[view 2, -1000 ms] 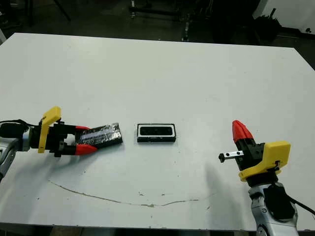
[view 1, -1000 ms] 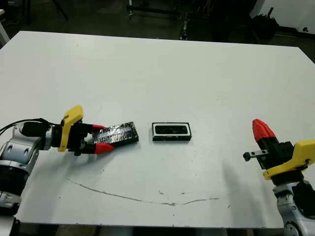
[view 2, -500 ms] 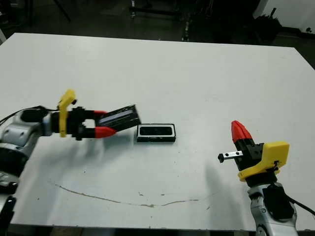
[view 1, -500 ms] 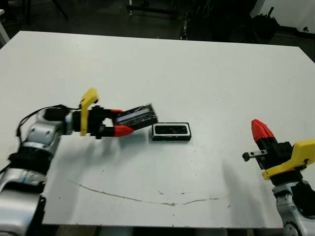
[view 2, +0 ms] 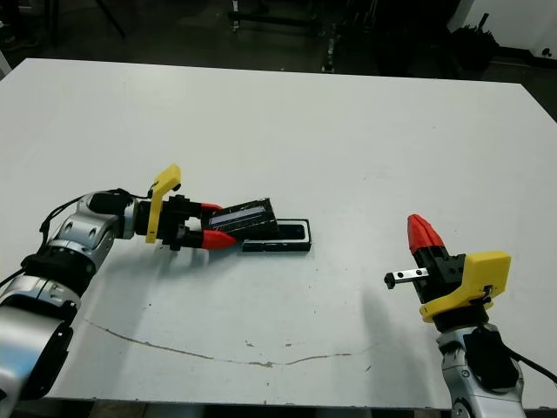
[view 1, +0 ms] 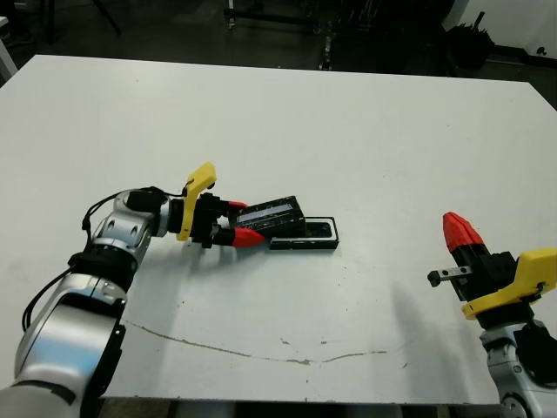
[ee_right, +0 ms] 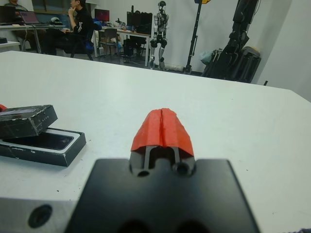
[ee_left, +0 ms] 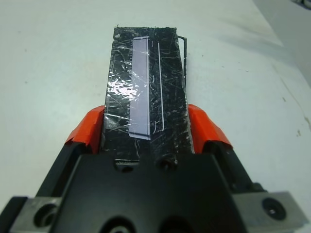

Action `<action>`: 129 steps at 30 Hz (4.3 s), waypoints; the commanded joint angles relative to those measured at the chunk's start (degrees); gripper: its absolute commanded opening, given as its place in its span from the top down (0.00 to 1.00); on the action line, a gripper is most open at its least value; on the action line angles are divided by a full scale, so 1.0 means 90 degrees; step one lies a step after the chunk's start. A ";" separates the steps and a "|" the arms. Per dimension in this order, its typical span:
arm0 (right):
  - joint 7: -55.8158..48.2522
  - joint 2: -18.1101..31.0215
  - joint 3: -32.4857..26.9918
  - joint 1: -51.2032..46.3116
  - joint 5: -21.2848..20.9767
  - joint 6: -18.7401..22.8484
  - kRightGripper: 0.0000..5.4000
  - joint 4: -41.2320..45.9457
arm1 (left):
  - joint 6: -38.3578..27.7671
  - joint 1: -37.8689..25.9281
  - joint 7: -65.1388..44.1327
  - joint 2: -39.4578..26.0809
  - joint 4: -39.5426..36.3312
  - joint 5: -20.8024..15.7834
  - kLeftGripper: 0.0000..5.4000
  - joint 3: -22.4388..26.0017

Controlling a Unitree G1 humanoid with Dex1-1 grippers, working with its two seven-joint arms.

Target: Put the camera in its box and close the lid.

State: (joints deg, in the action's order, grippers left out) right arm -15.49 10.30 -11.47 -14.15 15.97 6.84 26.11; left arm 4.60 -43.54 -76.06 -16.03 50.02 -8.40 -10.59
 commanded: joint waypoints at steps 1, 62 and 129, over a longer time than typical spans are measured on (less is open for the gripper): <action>-0.0018 0.0070 -0.0012 -0.0020 0.0020 -0.0004 1.00 -0.0047 | -0.0024 -0.0008 -0.0053 0.0012 0.0162 0.0171 0.41 -0.0073; -0.0161 0.0151 -0.0004 -0.0077 0.0173 0.0010 1.00 -0.0076 | -0.0797 -0.1133 -0.0171 0.1707 0.1963 0.1355 0.41 -0.0935; -0.0263 0.0190 -0.0048 -0.0127 0.0182 -0.0102 1.00 -0.0104 | -0.1188 -0.1367 0.0477 0.1948 0.1924 0.0765 0.00 0.0513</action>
State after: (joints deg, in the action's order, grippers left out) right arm -18.08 11.56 -11.56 -15.04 17.85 6.47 25.80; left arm -7.34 -55.78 -71.61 0.76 69.17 0.70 -7.67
